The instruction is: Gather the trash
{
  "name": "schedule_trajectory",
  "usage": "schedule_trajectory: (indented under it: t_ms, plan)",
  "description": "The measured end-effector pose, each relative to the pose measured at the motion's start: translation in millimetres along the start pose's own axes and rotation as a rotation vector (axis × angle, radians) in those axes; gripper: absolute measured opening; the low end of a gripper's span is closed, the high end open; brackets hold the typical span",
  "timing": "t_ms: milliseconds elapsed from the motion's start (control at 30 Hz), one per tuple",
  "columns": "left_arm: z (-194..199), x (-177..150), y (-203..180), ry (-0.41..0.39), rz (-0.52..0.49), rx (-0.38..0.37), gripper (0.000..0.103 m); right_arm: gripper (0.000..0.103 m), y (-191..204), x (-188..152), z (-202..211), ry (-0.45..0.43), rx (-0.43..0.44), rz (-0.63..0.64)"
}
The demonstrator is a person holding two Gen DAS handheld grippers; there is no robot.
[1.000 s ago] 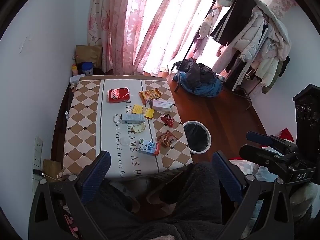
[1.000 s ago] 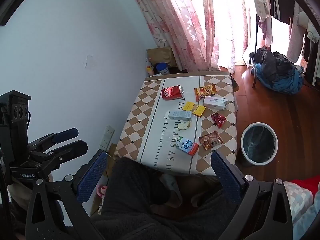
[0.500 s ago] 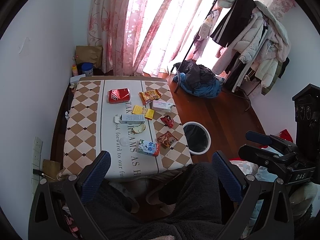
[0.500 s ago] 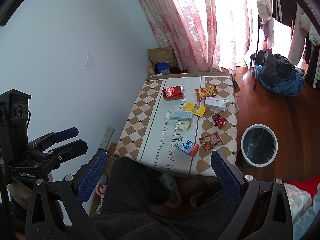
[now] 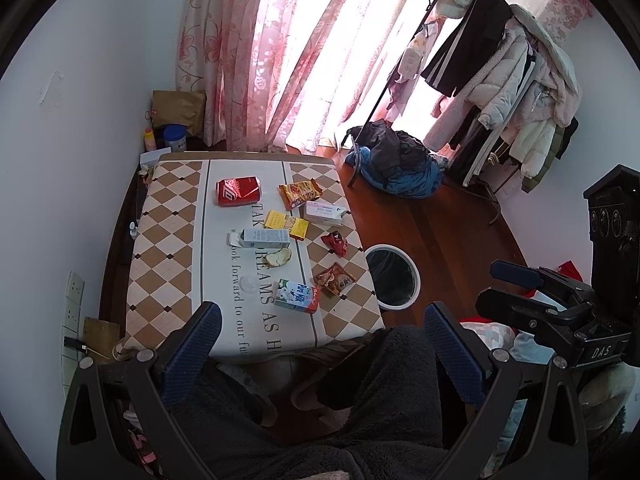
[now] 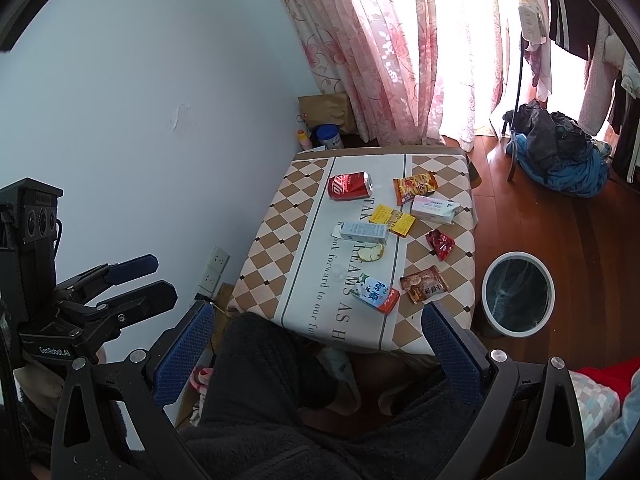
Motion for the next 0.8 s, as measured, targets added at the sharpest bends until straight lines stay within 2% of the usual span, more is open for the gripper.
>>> schedule_trajectory:
  t_ms: [800]
  plan:
    - [2.2, -1.6, 1.6, 0.005, 0.010, -0.011, 0.103, 0.103, 1.3, 3.0, 1.9, -0.008, -0.004, 0.003]
Point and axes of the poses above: each gripper's, at about its wrist camera, not at the fingertips, and z roughly against the way its jaws point, y to its left, x to its top, the point moved 4 cm from there along -z, roughly the way its jaws point, and after that the axes turned 11 degrees about z, right-handed, at the moved point
